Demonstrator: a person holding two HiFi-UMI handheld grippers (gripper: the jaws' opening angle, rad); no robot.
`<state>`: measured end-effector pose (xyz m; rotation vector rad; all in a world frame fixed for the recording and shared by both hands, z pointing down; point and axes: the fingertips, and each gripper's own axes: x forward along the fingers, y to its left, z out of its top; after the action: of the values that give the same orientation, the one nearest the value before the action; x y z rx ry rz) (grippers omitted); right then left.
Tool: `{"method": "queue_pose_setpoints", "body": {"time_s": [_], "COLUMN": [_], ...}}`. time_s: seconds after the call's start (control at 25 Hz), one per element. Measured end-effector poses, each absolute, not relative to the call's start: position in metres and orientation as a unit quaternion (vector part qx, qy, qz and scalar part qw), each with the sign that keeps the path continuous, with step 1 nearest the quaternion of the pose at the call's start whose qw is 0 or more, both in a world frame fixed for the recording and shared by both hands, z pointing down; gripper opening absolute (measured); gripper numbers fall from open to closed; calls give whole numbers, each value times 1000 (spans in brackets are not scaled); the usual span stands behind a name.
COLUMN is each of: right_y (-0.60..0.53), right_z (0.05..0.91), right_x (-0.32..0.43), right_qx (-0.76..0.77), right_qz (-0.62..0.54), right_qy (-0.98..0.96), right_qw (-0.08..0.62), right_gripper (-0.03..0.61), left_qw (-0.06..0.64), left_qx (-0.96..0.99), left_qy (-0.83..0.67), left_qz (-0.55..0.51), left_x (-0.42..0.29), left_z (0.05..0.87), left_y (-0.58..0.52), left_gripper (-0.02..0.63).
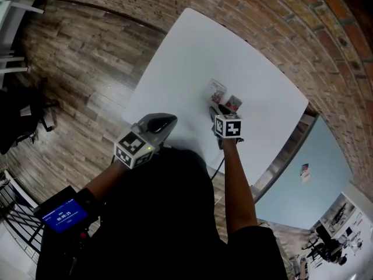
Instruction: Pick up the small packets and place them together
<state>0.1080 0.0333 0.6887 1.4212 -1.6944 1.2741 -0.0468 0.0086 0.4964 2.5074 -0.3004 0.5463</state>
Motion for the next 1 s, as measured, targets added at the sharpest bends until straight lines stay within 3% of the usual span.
{"method": "queue_pose_setpoints", "body": {"time_s": [0.16,0.76,0.92,1.0], "right_y": [35,22,28,33], "right_z": [693,672,644,607], "right_x": [109,155,159,154], "right_qx": [546,623,642,658], "right_qz": [476,401,387,346], "right_qy": [-622,-609,-621,-637], "right_qw": [296,284,230,204], "right_gripper": [202,201,129,17], "left_qw": [282,290,286,274], "left_qx": [931,929,932,937], "left_qy": [-116,-124,-129,-125], "left_qz": [200,193,184,175], "left_x": [-50,-55,-54,-49], "left_z": [499,494,494,485], "left_y": [3,-5,-22,-26], "left_gripper": [0,0,0,0]}}
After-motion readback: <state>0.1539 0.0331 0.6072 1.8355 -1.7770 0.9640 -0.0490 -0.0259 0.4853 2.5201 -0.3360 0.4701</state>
